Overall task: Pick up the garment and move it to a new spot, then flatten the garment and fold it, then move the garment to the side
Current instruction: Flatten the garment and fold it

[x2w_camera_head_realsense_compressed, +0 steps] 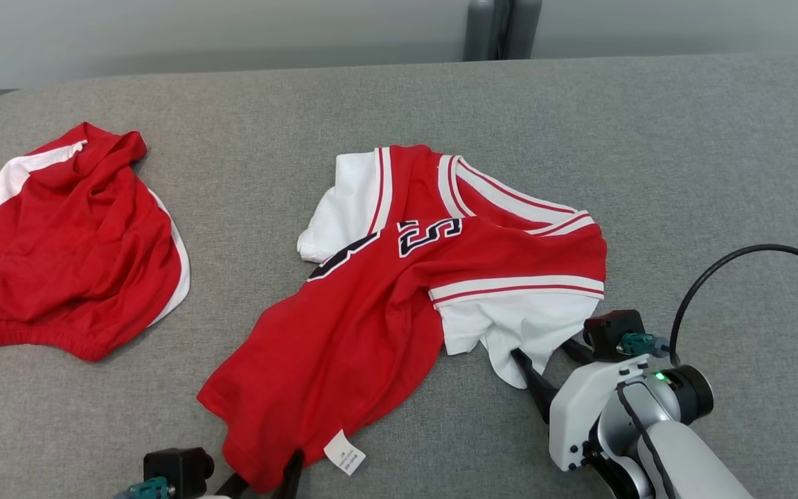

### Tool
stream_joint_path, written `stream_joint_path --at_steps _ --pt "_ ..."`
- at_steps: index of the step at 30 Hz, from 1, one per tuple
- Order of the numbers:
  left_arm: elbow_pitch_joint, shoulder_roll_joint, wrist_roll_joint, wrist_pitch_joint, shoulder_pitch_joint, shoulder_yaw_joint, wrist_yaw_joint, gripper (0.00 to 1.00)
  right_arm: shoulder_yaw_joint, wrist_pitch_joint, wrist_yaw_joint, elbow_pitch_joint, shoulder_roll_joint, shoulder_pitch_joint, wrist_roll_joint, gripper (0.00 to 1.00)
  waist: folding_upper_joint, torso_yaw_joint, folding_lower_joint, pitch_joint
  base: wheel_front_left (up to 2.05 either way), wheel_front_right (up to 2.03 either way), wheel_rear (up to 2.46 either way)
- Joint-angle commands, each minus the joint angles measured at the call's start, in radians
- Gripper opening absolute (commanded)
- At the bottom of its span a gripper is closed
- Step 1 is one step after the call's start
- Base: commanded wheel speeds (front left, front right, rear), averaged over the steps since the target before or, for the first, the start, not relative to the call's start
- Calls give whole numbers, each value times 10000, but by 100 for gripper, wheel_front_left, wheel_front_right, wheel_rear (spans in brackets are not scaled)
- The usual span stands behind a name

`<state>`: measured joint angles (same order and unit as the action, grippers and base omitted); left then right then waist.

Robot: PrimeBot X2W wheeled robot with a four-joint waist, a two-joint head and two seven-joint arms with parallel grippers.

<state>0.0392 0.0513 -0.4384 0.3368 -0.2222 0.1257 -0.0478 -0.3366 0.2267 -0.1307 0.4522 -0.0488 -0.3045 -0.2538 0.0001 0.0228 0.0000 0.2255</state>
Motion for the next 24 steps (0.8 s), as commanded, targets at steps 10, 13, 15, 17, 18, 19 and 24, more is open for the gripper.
stream_joint_path --at_steps 10,13,15,17,18,19,24 --pt "-1020 92 -716 -363 815 63 -484 0 152 -860 -1 412 -49 -428 -945 0 -1 -166 0 23 0 0 0" --pt "-319 205 -1101 -410 710 -30 -607 0 458 -1306 -1 -171 -49 -521 -1605 0 -1 -291 0 -83 0 0 0" --pt "607 324 -1408 -304 549 -39 -669 0 727 -1427 -2 -950 -45 -445 -1980 0 -1 -389 0 -126 0 0 0" --pt "1891 542 -1716 -140 551 -55 -720 0 1063 -1361 -2 -2178 -164 -289 -2561 0 -1 -489 0 -103 0 0 0" --pt "2564 694 -1845 -1 601 -74 -747 0 1292 -1281 -2 -2867 -290 -216 -2798 0 -1 -539 0 -81 0 0 0" --pt "3214 839 -1997 163 701 -126 -734 0 1518 -1171 -2 -3610 -348 -157 -3115 0 -1 -596 0 -42 0 0 0" --pt "5774 1869 -2875 1506 2532 -938 -675 0 3377 -321 -3 -7494 -401 -1217 -4426 0 -1 -1033 0 678 0 0 0"
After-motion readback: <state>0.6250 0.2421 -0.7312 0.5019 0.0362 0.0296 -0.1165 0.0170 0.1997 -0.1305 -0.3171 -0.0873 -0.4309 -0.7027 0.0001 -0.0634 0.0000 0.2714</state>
